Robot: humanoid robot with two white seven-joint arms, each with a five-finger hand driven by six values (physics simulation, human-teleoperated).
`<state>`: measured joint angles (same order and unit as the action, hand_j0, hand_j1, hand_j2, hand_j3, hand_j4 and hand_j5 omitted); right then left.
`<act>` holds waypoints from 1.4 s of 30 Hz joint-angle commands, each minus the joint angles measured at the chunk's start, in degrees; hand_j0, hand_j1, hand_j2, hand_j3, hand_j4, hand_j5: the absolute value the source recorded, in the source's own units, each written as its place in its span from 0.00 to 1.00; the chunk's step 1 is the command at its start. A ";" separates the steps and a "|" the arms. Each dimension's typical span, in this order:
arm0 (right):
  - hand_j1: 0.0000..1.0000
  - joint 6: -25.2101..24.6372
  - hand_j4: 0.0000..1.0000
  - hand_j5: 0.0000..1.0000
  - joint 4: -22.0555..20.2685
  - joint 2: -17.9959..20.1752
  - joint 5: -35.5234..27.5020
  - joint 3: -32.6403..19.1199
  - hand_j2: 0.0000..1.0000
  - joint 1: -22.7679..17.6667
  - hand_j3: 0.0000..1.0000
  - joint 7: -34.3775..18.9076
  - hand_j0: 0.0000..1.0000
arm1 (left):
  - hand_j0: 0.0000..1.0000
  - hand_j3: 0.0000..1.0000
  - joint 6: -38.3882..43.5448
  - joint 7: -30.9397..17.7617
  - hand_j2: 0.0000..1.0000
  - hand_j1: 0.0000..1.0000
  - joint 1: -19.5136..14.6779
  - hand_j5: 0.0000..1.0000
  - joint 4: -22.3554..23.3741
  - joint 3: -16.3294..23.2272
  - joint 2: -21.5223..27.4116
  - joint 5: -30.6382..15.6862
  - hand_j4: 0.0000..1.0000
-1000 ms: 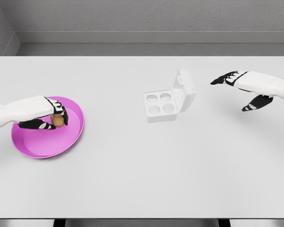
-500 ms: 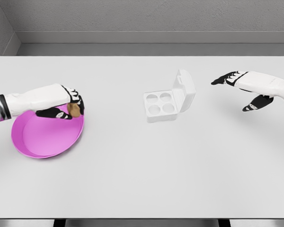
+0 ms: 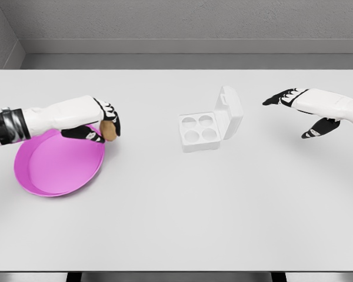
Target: Pack egg into the box and close the box lid
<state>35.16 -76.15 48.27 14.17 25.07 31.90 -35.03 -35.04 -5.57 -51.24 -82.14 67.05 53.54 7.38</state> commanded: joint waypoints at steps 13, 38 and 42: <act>1.00 -0.16 1.00 1.00 -0.05 -0.02 -0.37 -0.02 1.00 0.00 1.00 0.03 1.00 | 0.44 0.44 0.04 -0.14 0.44 0.44 -0.88 0.44 0.75 -0.08 -4.50 -0.44 0.44; 1.00 -0.16 1.00 1.00 -0.05 -0.19 -0.37 -0.02 1.00 0.00 1.00 0.03 1.00 | 0.43 0.43 0.04 -0.14 0.43 0.43 -2.46 0.43 3.48 0.01 -11.00 -0.97 0.43; 1.00 -0.16 1.00 1.00 -0.05 -0.19 -0.37 -0.02 1.00 0.00 1.00 0.03 1.00 | 0.43 0.43 0.04 -0.14 0.43 0.43 -2.46 0.43 4.44 -0.08 -11.88 -1.06 0.43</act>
<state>35.16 -76.18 48.01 14.17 25.07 31.90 -35.03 -35.04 -5.75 -53.70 -78.19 67.09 42.17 6.80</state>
